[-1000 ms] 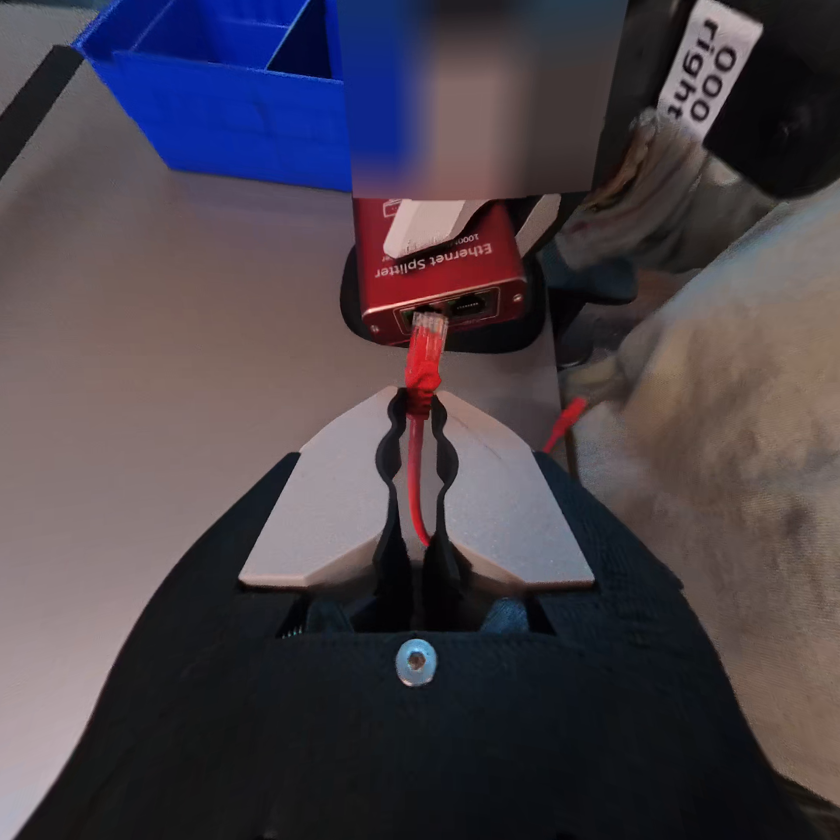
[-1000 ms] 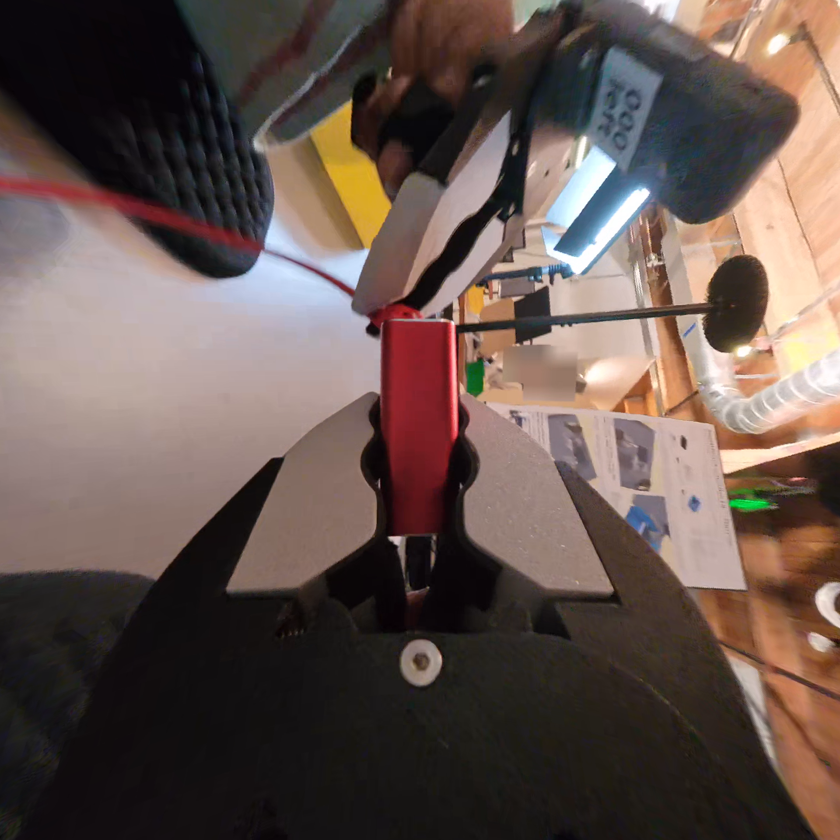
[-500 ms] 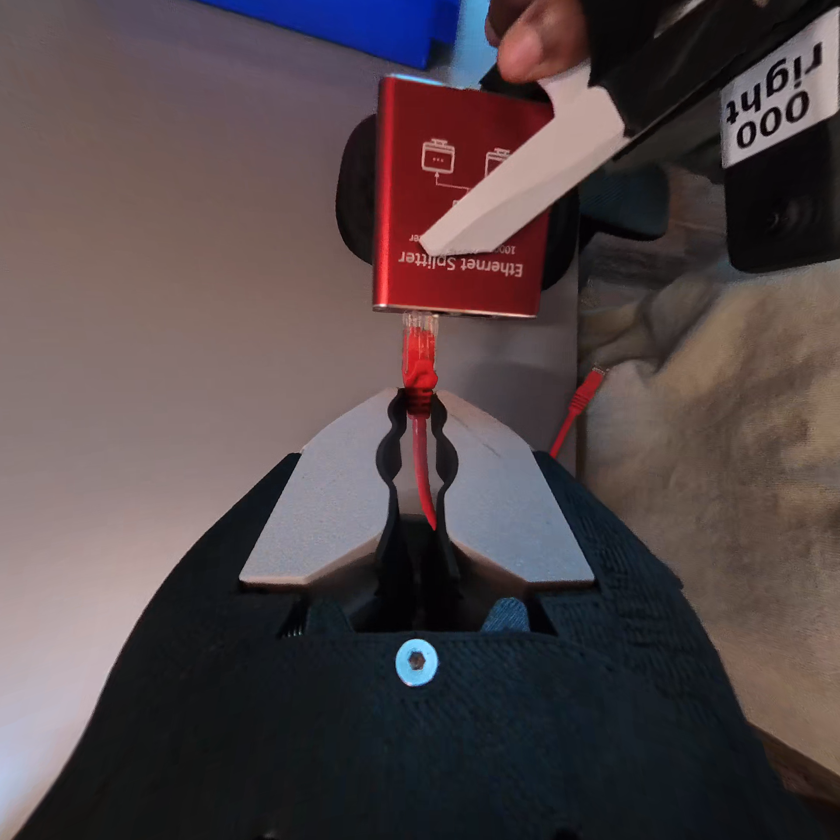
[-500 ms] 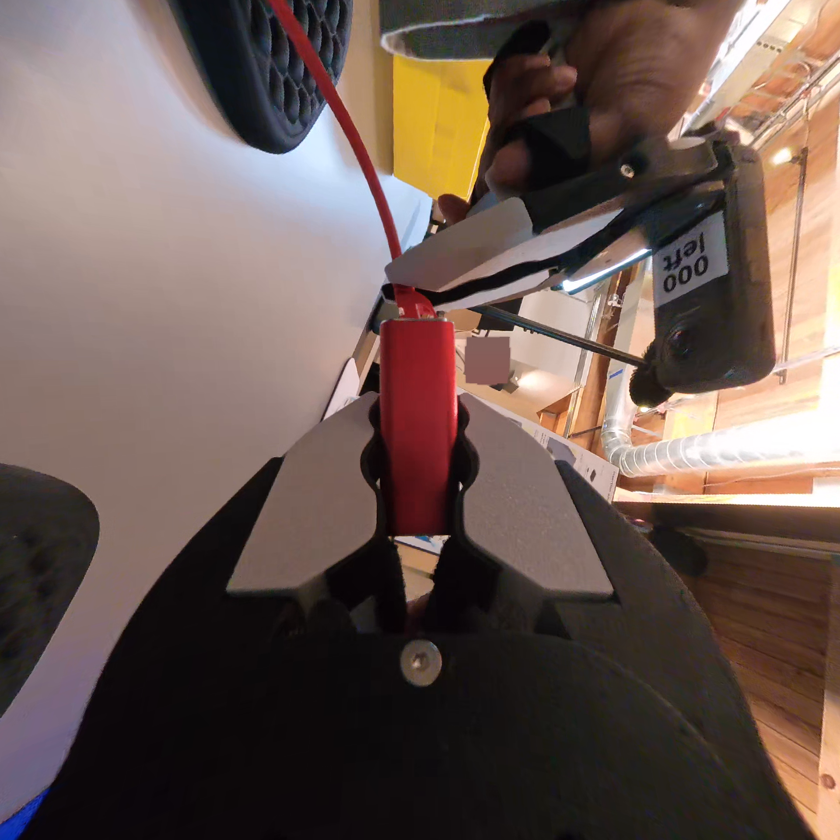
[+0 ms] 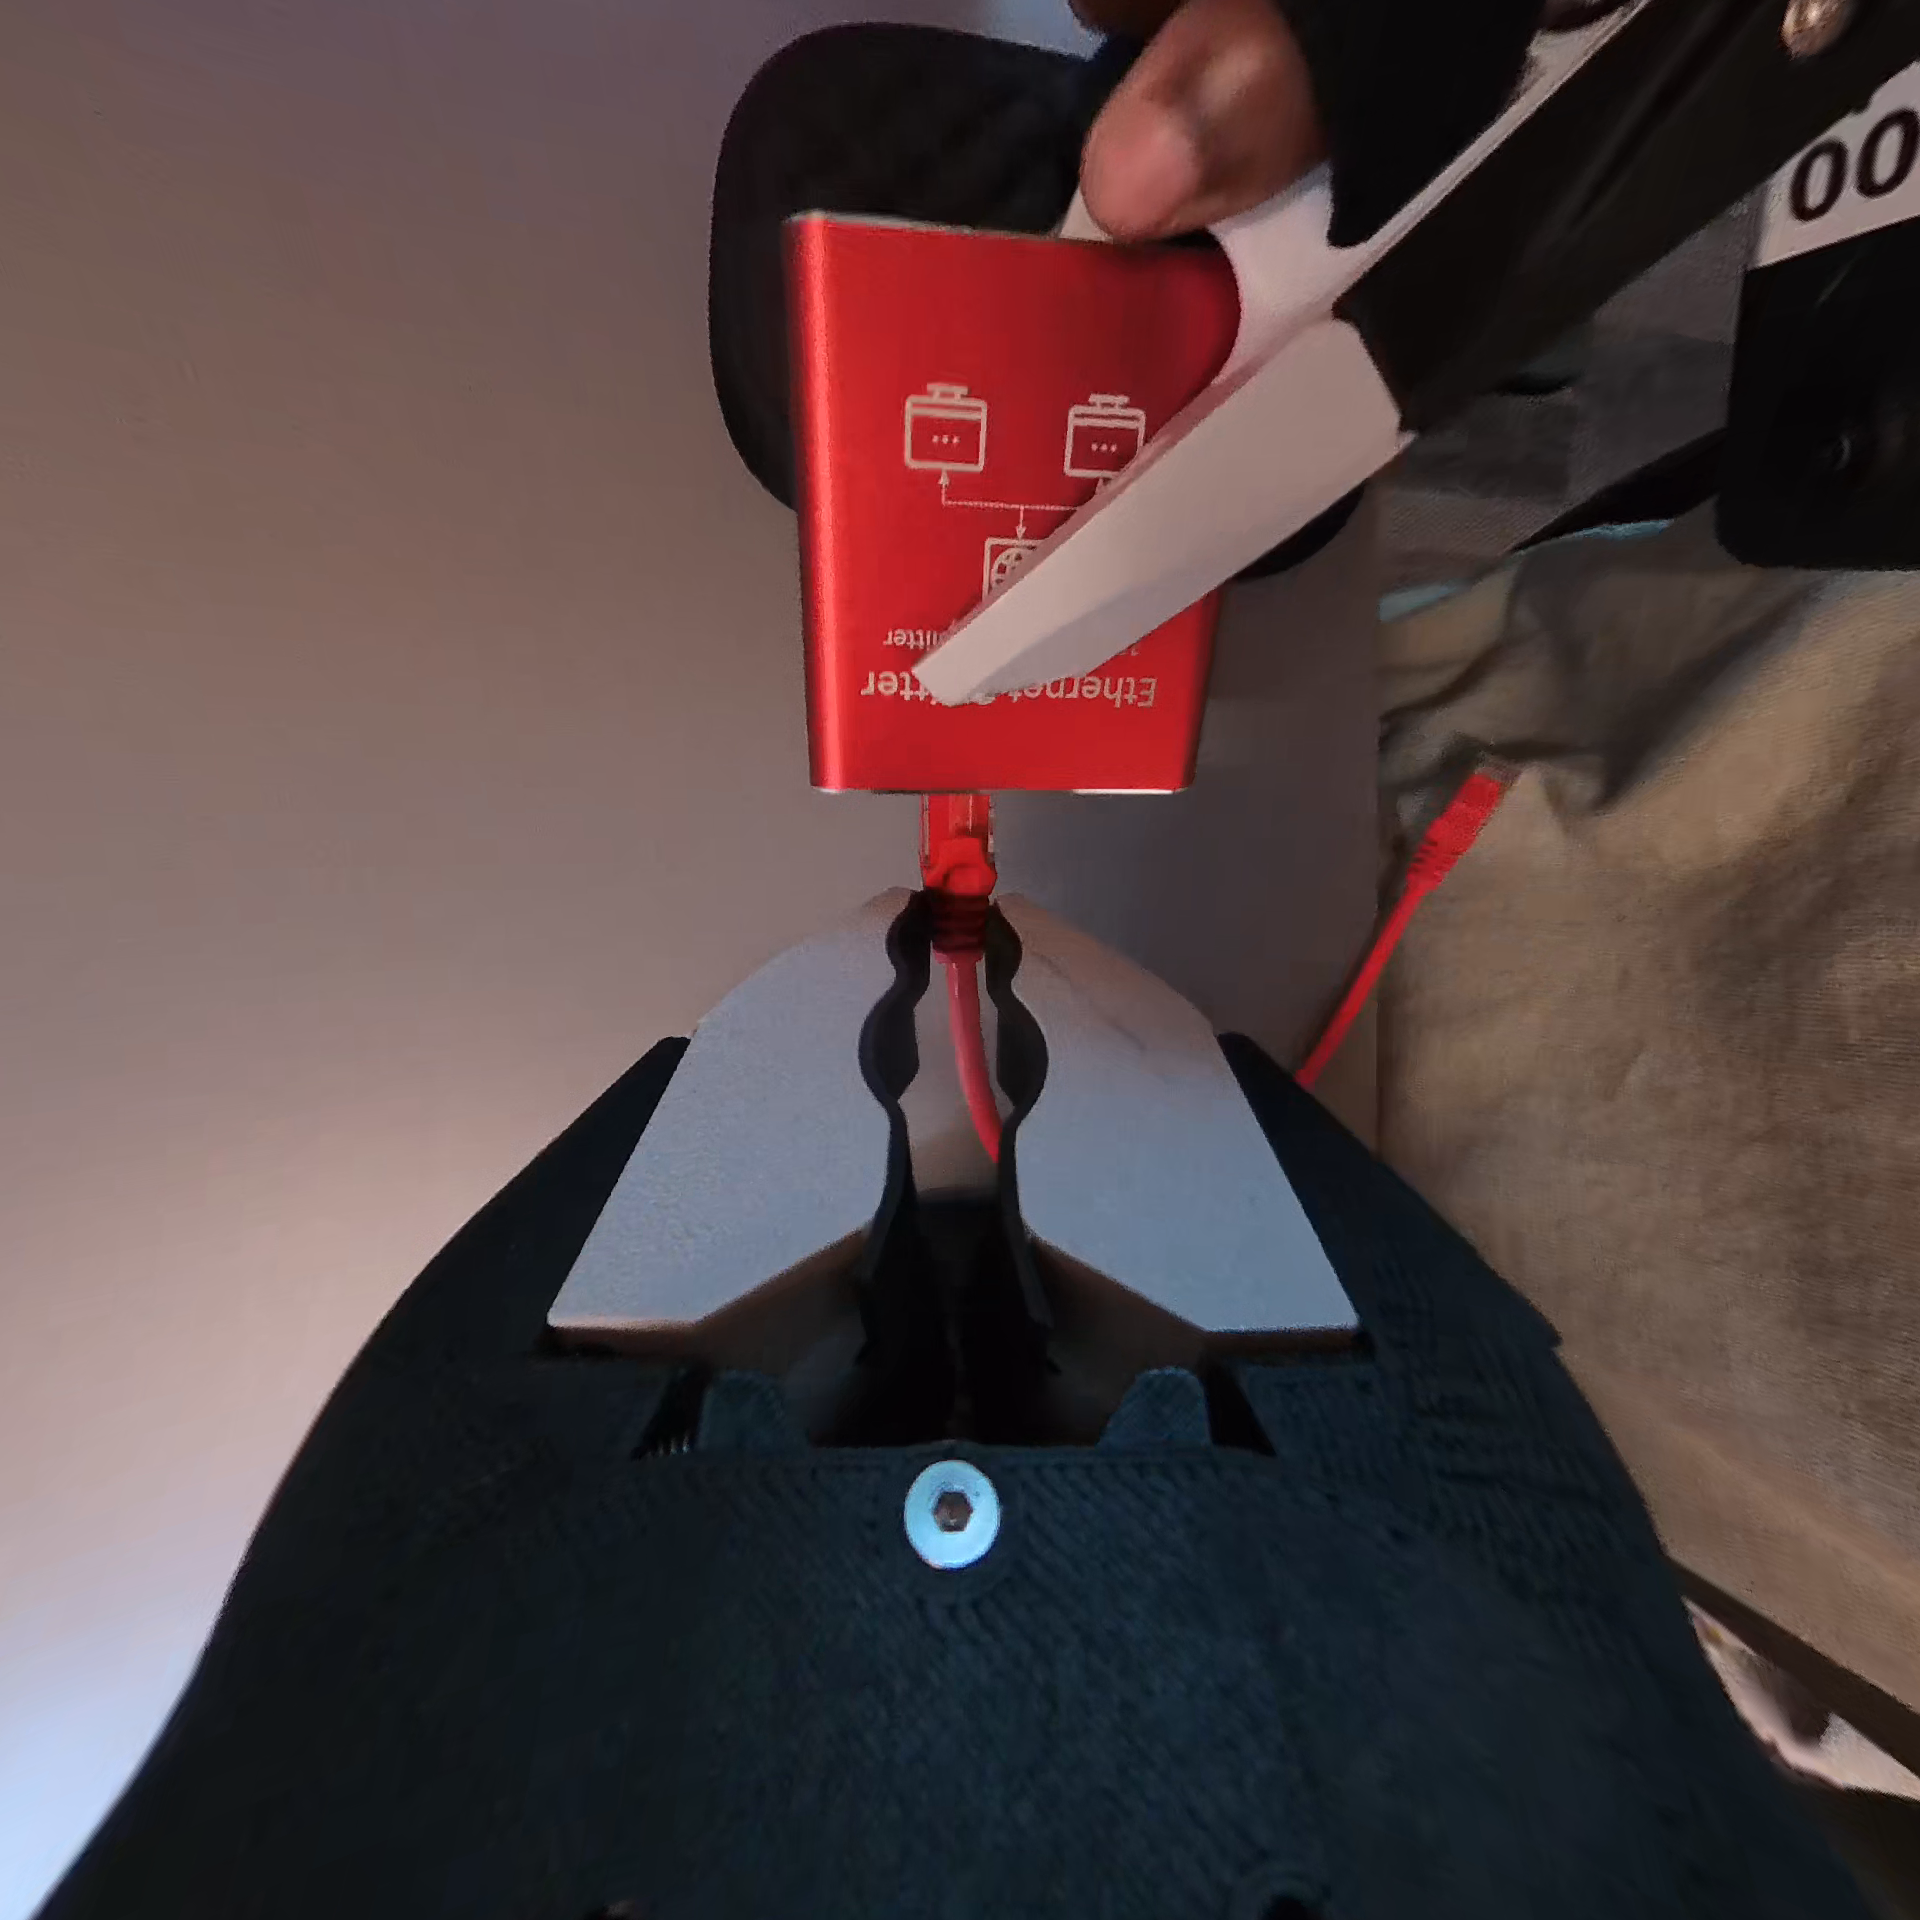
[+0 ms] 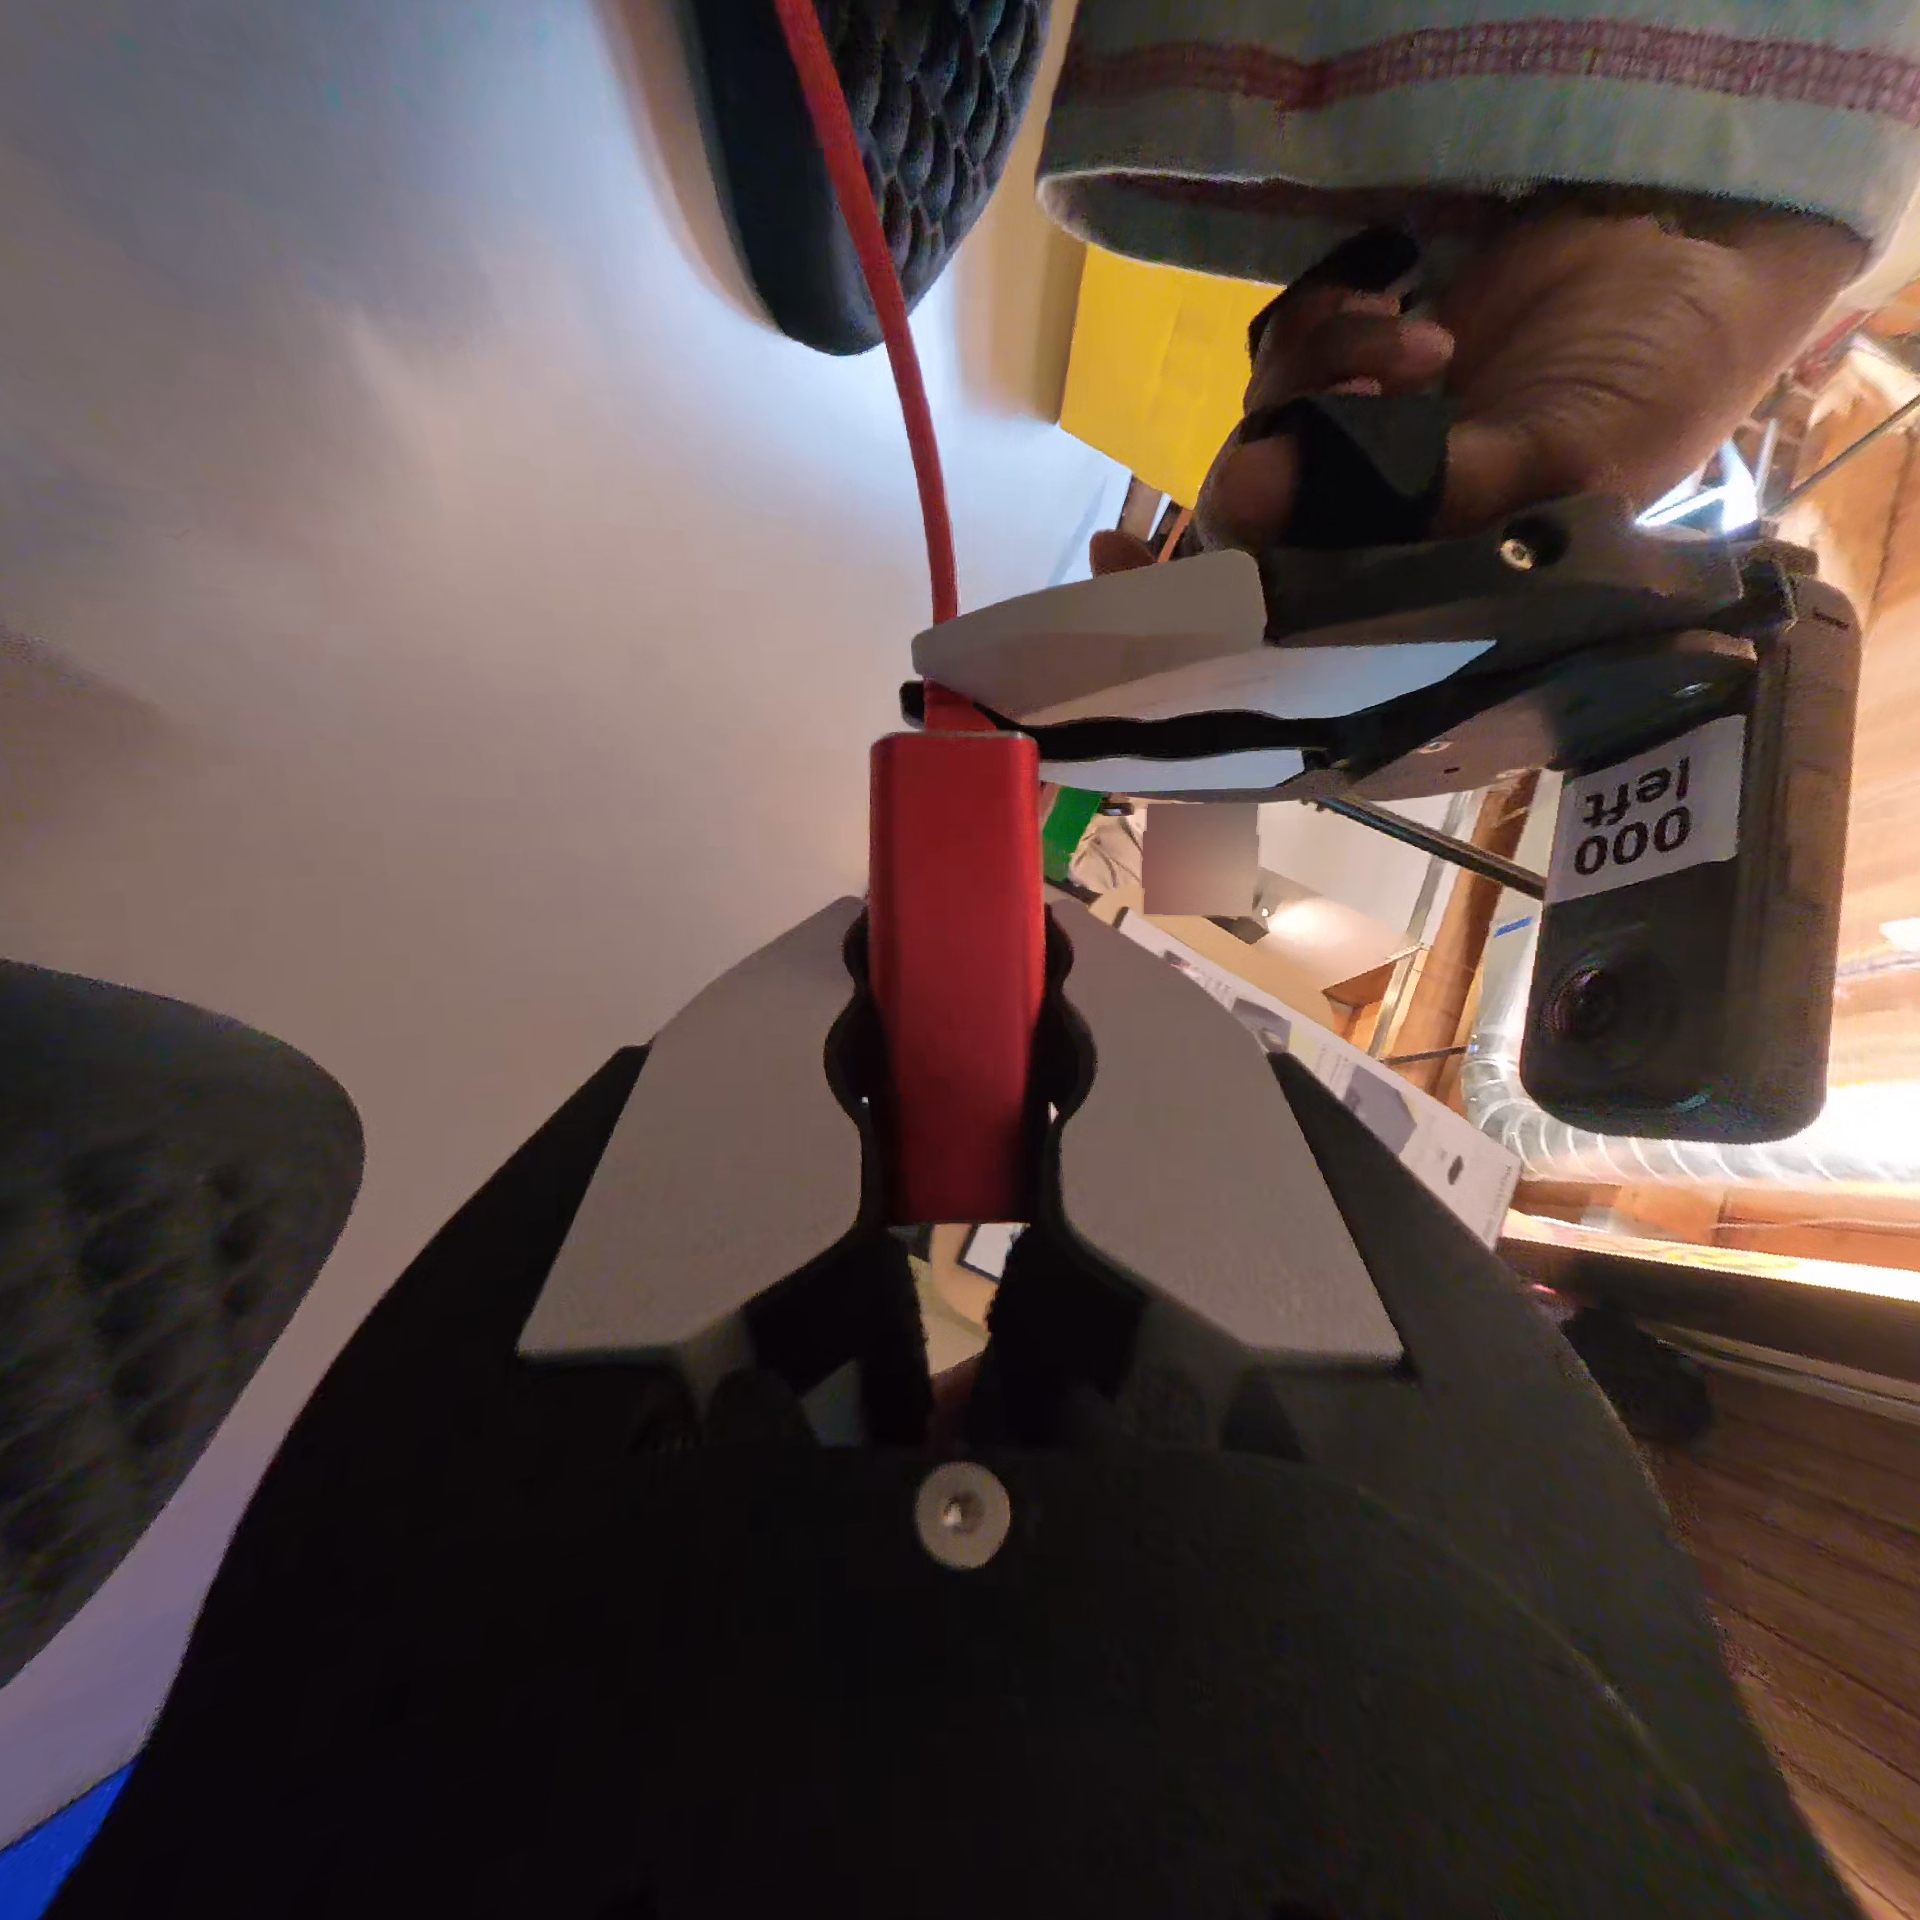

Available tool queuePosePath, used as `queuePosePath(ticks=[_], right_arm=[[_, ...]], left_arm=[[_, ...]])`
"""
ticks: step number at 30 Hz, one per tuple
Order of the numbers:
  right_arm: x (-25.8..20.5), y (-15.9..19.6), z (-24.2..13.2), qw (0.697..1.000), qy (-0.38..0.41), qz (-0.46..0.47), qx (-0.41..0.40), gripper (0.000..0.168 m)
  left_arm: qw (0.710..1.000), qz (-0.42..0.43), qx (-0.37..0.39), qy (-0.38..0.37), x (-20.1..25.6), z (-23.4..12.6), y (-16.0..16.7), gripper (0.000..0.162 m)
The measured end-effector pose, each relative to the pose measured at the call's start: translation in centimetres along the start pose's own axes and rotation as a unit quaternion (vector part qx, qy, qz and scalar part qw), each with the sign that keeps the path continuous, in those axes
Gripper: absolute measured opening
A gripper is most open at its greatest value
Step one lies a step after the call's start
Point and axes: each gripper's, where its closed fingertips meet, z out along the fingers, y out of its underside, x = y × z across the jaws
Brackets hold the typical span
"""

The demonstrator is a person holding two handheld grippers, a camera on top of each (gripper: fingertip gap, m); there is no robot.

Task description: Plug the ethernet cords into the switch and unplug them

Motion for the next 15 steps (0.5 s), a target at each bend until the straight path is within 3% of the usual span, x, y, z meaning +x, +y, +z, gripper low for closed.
queuePosePath(ticks=[11, 15], right_arm=[[-1.3, -1.4, 0.5, 0.996, -0.022, 0.068, 0.061, 0.027], [-1.9, -2.7, 0.2, 0.987, -0.046, 0.108, 0.113, 0.027]], left_arm=[[0.999, 0.047, -0.007, -0.001, -0.7, 0.9, 0.6, 0.009], [0.997, 0.07, -0.025, 0.035, 0.4, 1.6, 1.2, 0.009]])
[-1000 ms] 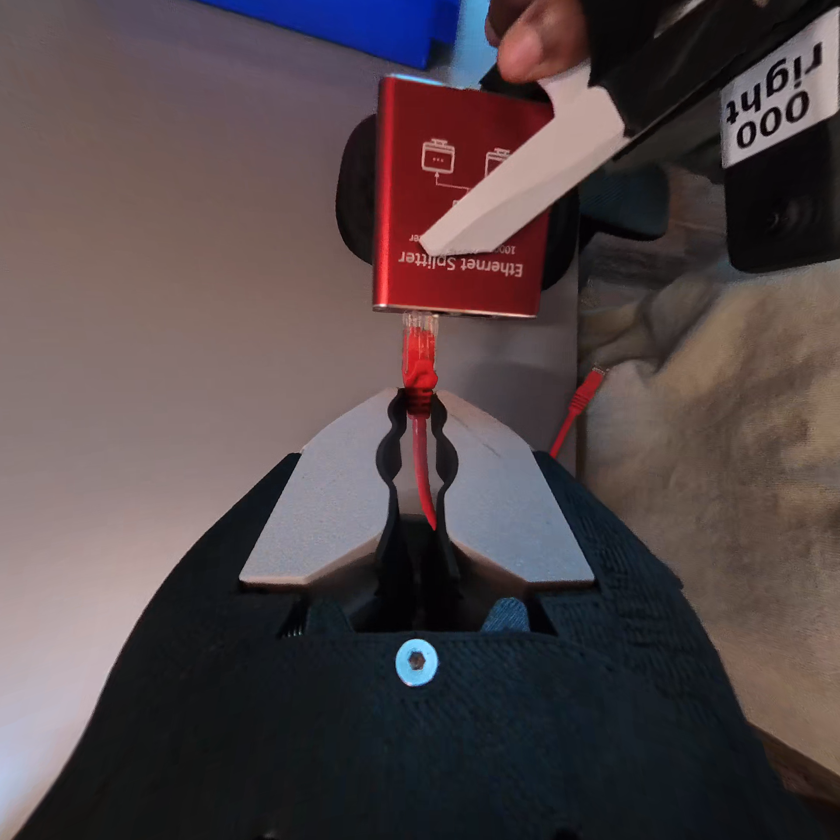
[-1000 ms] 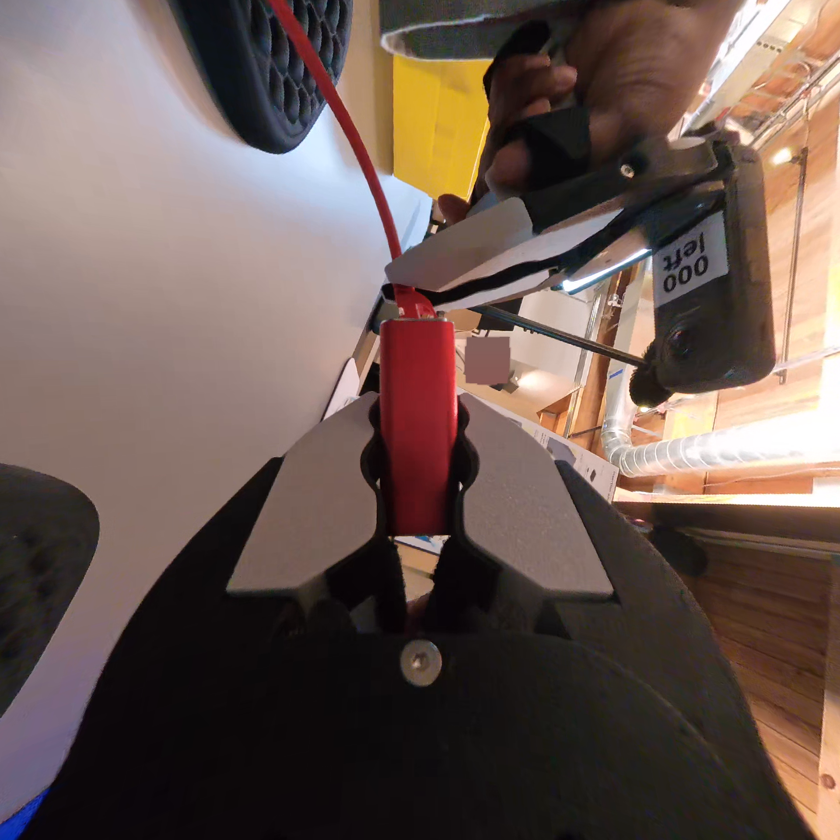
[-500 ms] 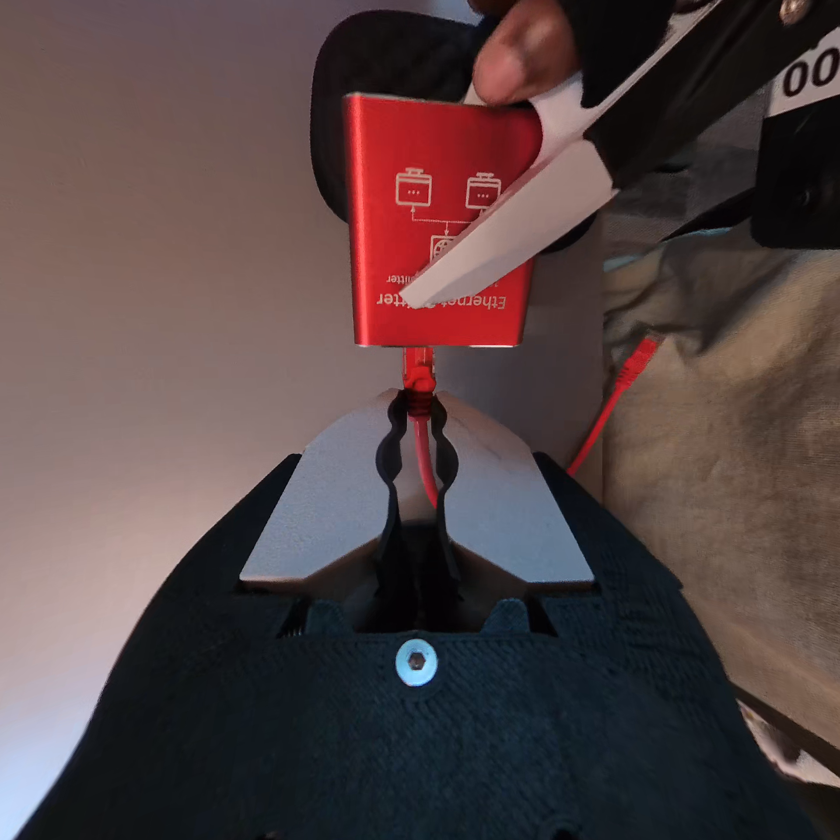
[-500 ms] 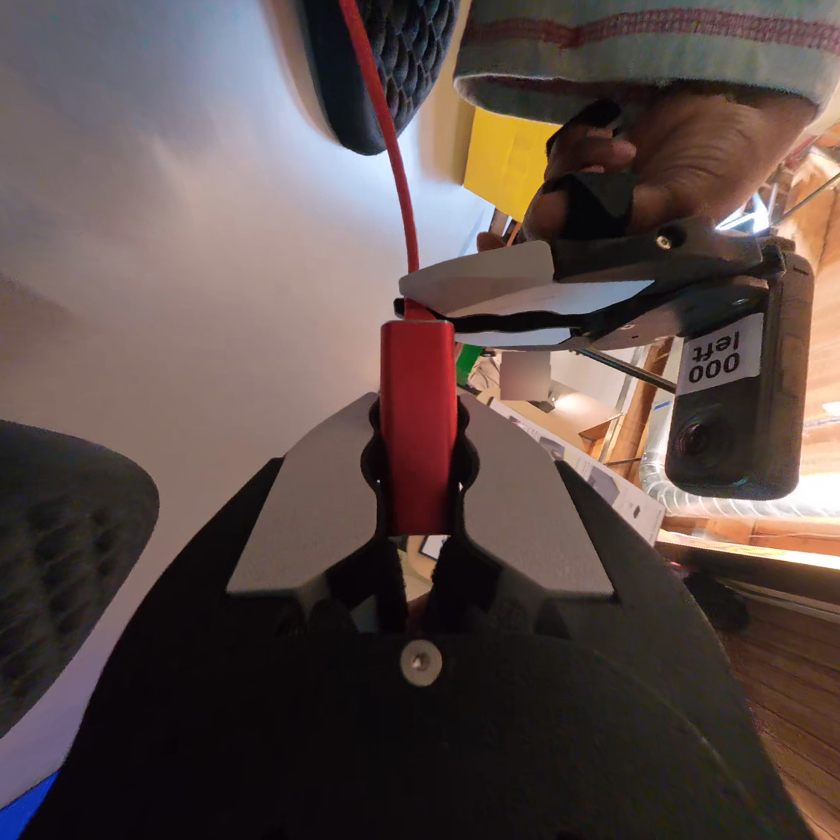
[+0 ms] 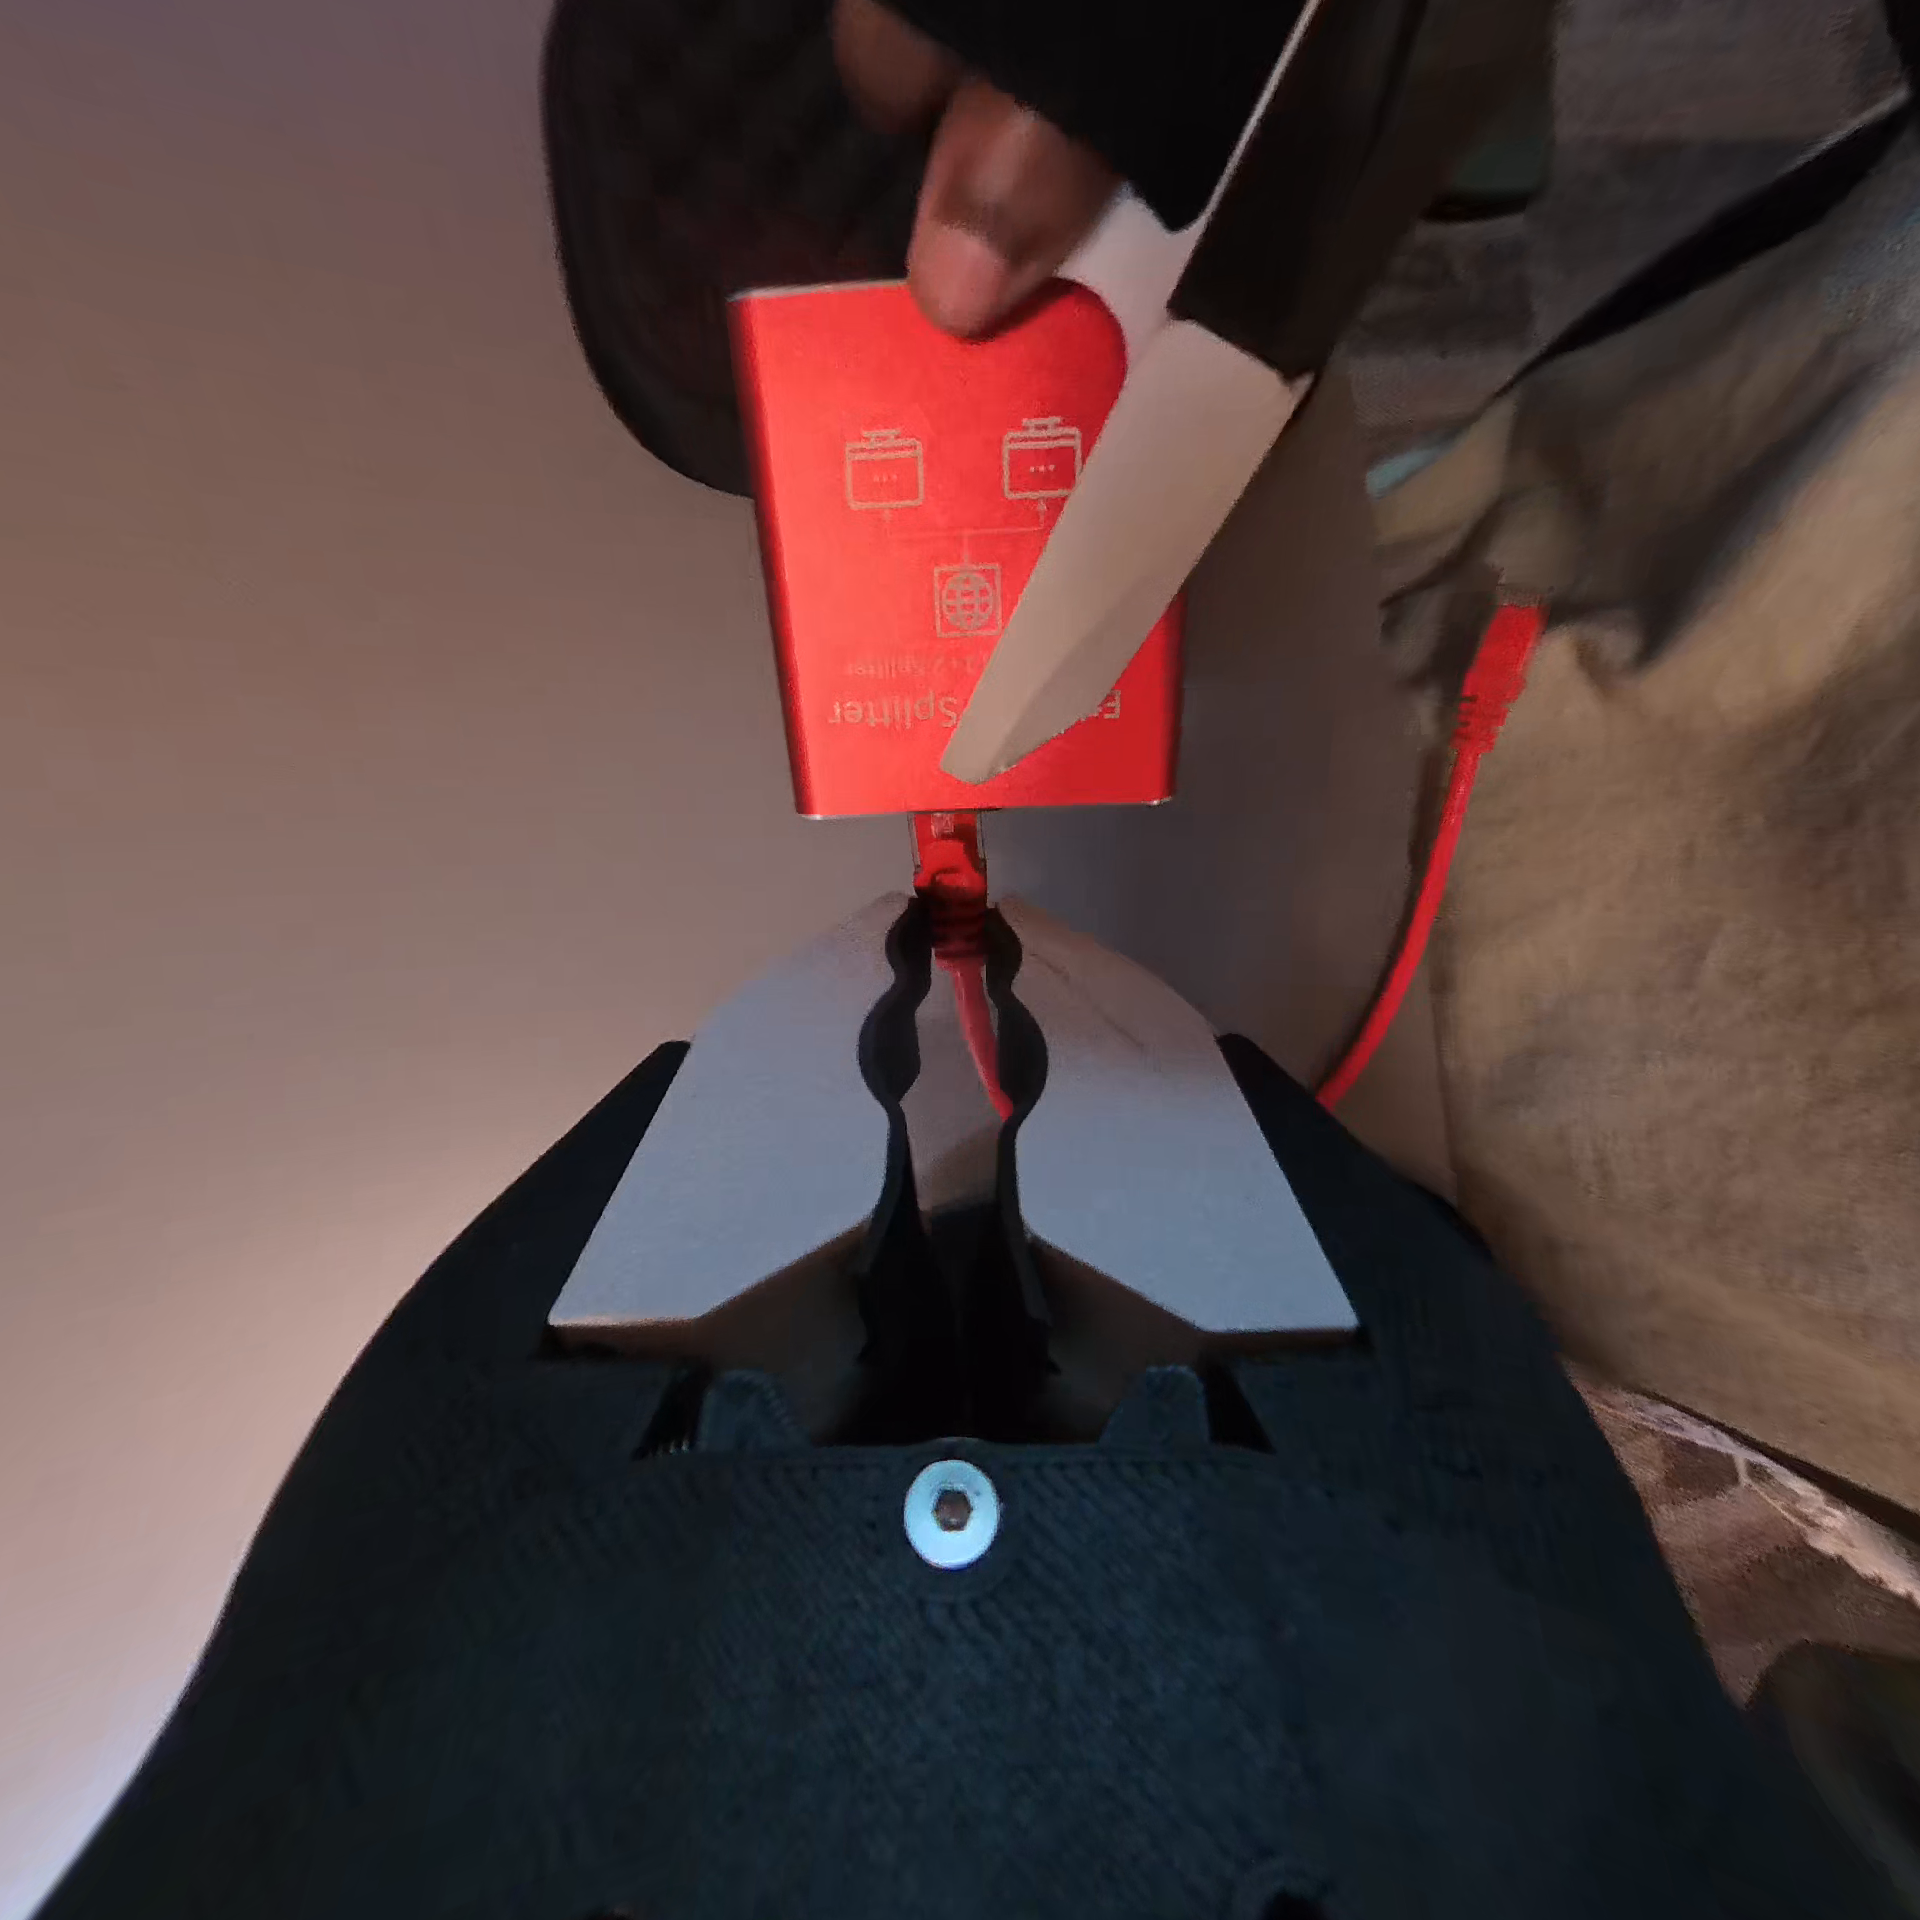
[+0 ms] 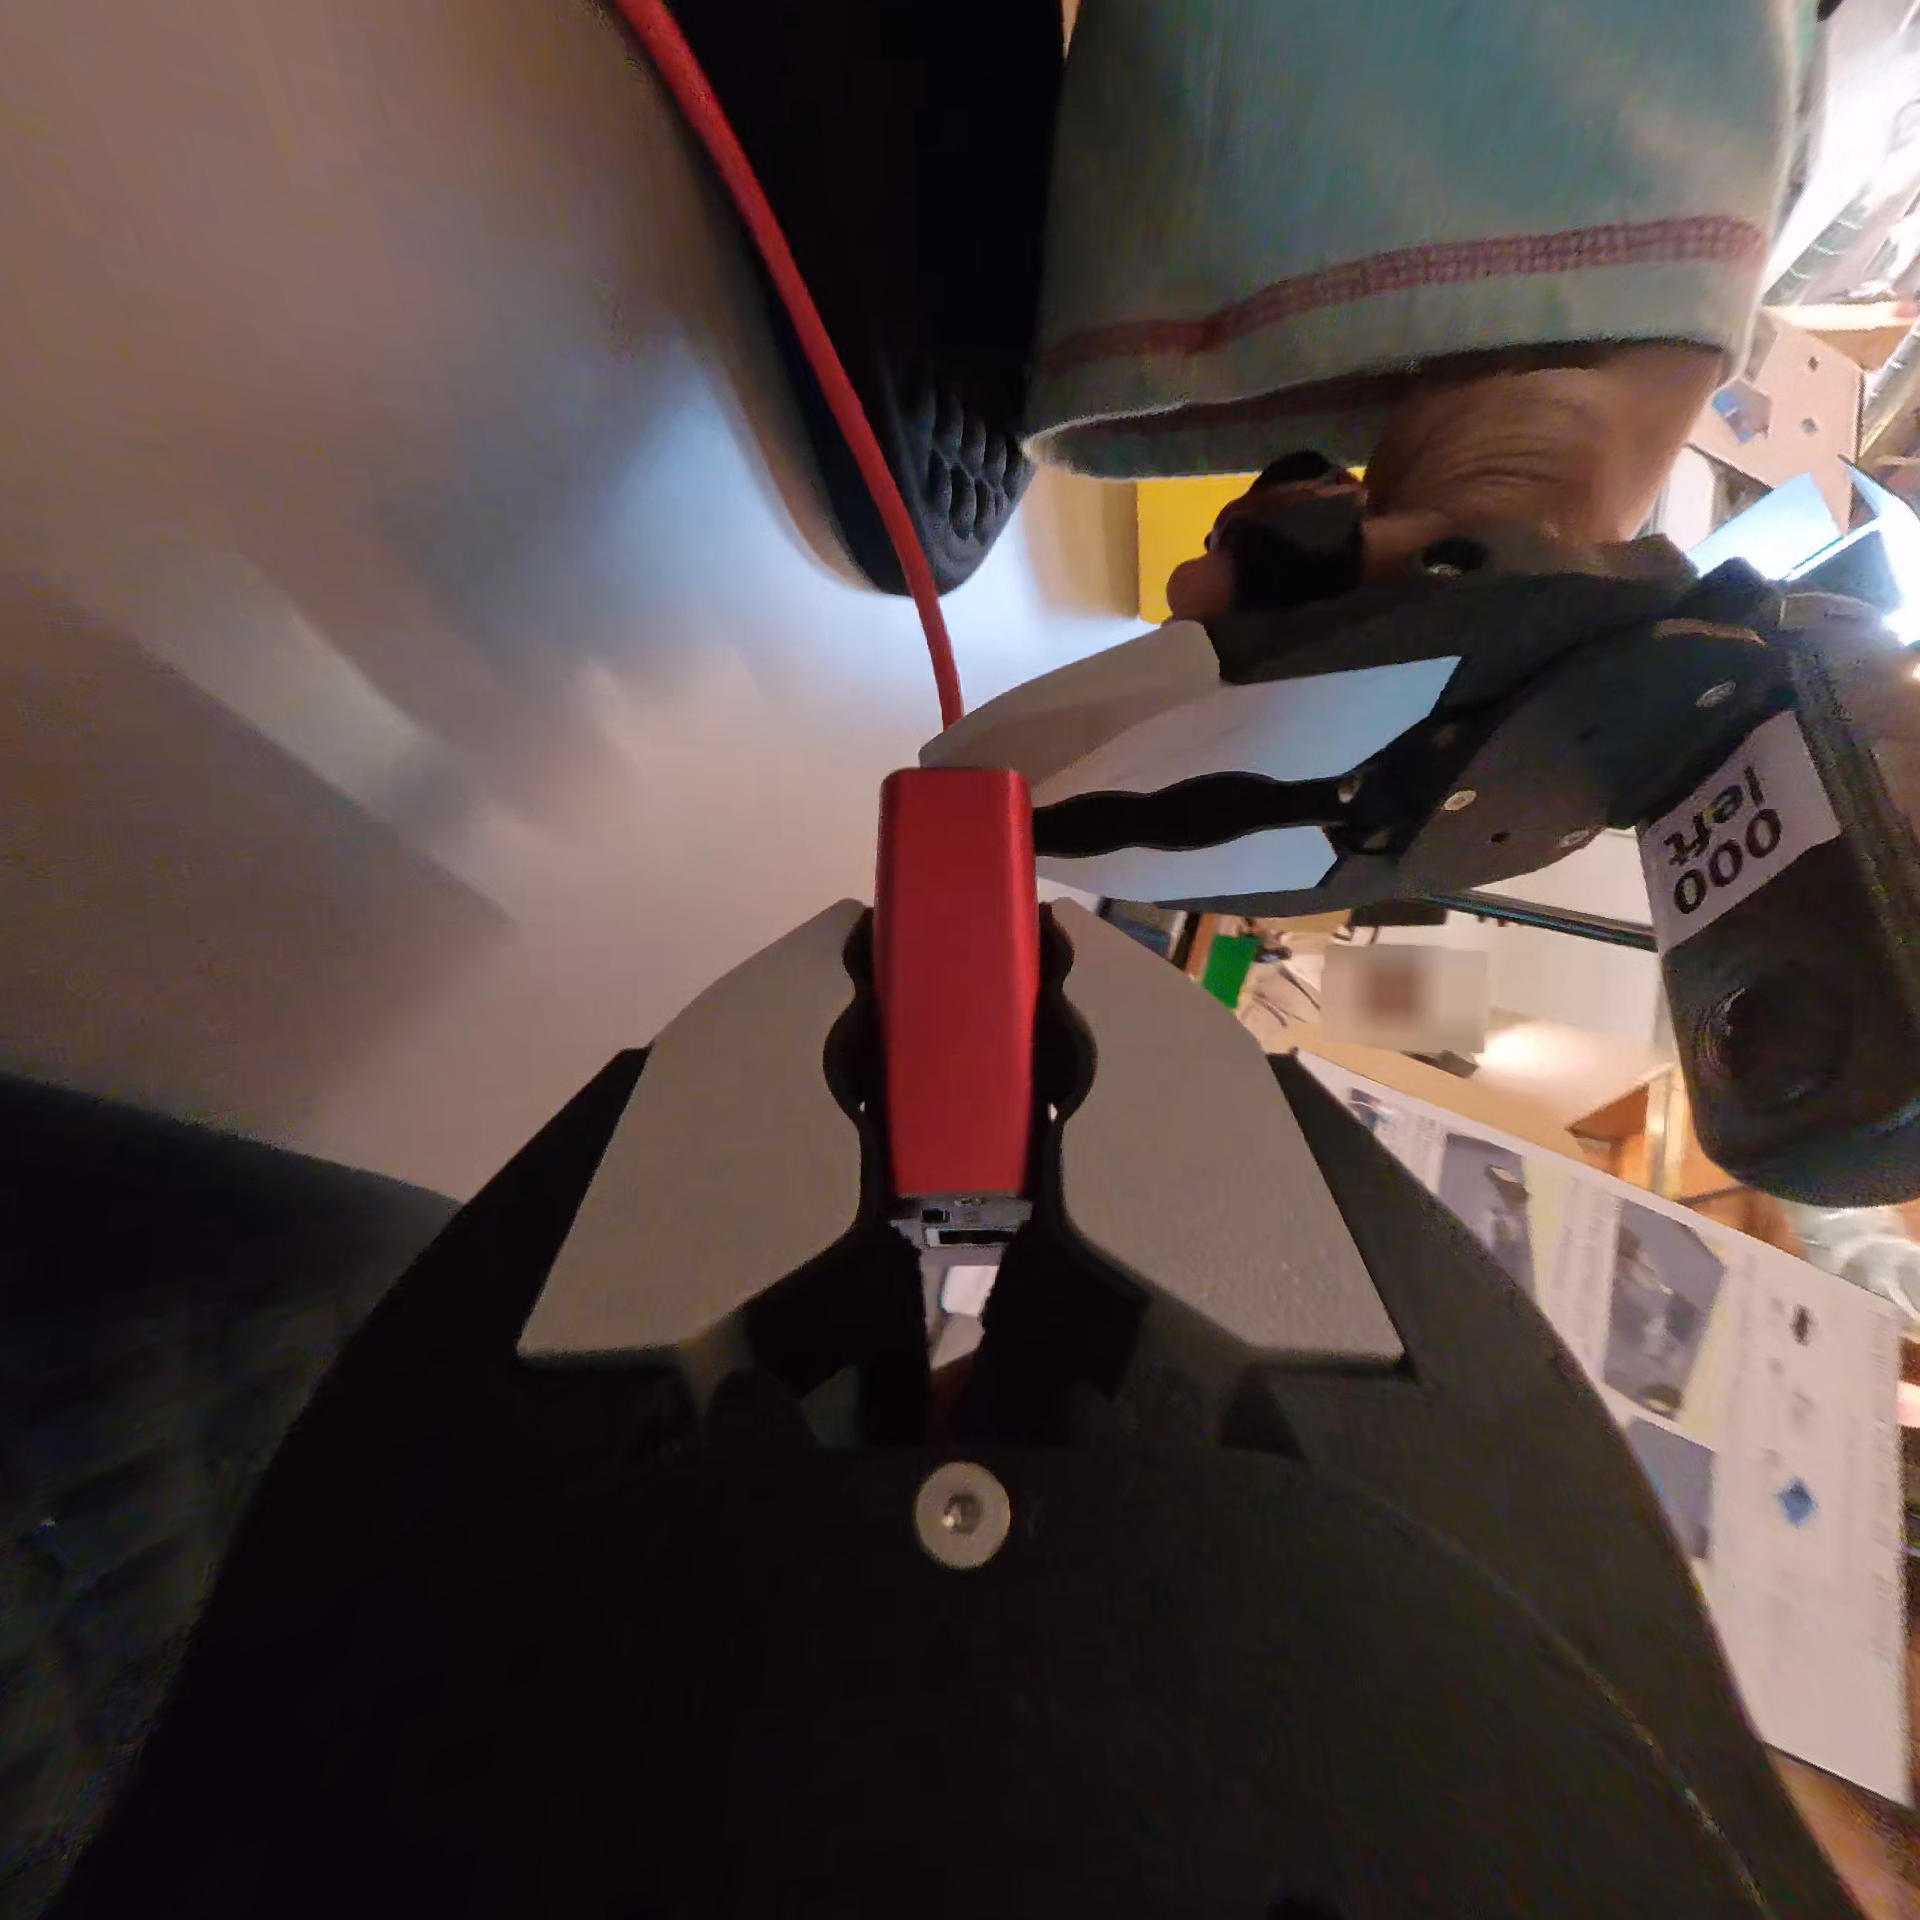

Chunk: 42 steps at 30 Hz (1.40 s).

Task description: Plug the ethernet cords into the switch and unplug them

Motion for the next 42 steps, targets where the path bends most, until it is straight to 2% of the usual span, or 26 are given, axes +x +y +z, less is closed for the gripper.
queuePosePath(ticks=[4, 8, 9, 11, 13, 16, 18, 20, 21, 24, 31, 37, 42], right_arm=[[-0.5, -0.3, 0.1, 1.0, -0.007, 0.015, 0.015, 0.028], [-0.2, 0.1, 0.0, 1.0, 0.003, 0.027, 0.006, 0.029], [0.2, 0.5, -0.1, 0.999, 0.015, 0.049, 0.002, 0.028], [1.5, 1.6, -0.7, 0.994, 0.051, 0.1, -0.011, 0.028], [3.1, 3.3, -1.5, 0.983, 0.101, 0.15, -0.034, 0.028], [5.1, 4.6, -2.8, 0.961, 0.169, 0.218, -0.033, 0.028], [5.9, 4.7, -3.1, 0.95, 0.194, 0.244, -0.021, 0.028], [6.0, 4.3, -2.9, 0.95, 0.198, 0.24, -0.014, 0.028], [6.0, 4.0, -2.8, 0.951, 0.199, 0.238, -0.01, 0.028], [5.5, 3.3, -2.2, 0.951, 0.19, 0.245, 0.002, 0.028], [3.2, 4.3, -0.5, 0.941, 0.154, 0.293, -0.068, 0.029], [1.9, 4.9, 0.2, 0.936, 0.127, 0.298, -0.138, 0.028], [3.5, 4.6, -1.1, 0.929, 0.131, 0.313, -0.145, 0.028]], left_arm=[[1.0, 0.001, -0.009, -0.004, 0.1, 0.5, 0.2, 0.009], [0.999, -0.03, 0.016, -0.007, 0.0, 0.1, -0.1, 0.011], [0.998, -0.045, 0.041, -0.007, -0.2, -0.3, -0.5, 0.012], [0.991, -0.066, 0.117, -0.018, -0.7, -2.2, -1.8, 0.033], [0.974, -0.071, 0.208, -0.061, -1.8, -4.8, -2.8, 0.044], [0.941, -0.094, 0.316, -0.078, -1.7, -7.3, -3.5, 0.046], [0.942, -0.093, 0.31, -0.091, -1.2, -6.6, -3.0, 0.041], [0.933, -0.078, 0.312, -0.159, -2.0, -7.0, -2.6, 0.019], [0.929, -0.067, 0.321, -0.173, -2.0, -7.6, -2.5, 0.014], [0.935, -0.071, 0.313, -0.151, -1.4, -8.1, -2.0, 0.005], [0.95, -0.037, 0.258, -0.175, -1.2, -7.6, -0.9, 0.005], [0.96, -0.027, 0.195, -0.2, -2.4, -6.4, 0.5, 0.006], [0.958, 0.0, 0.164, -0.237, -2.2, -7.6, 0.5, 0.025]])
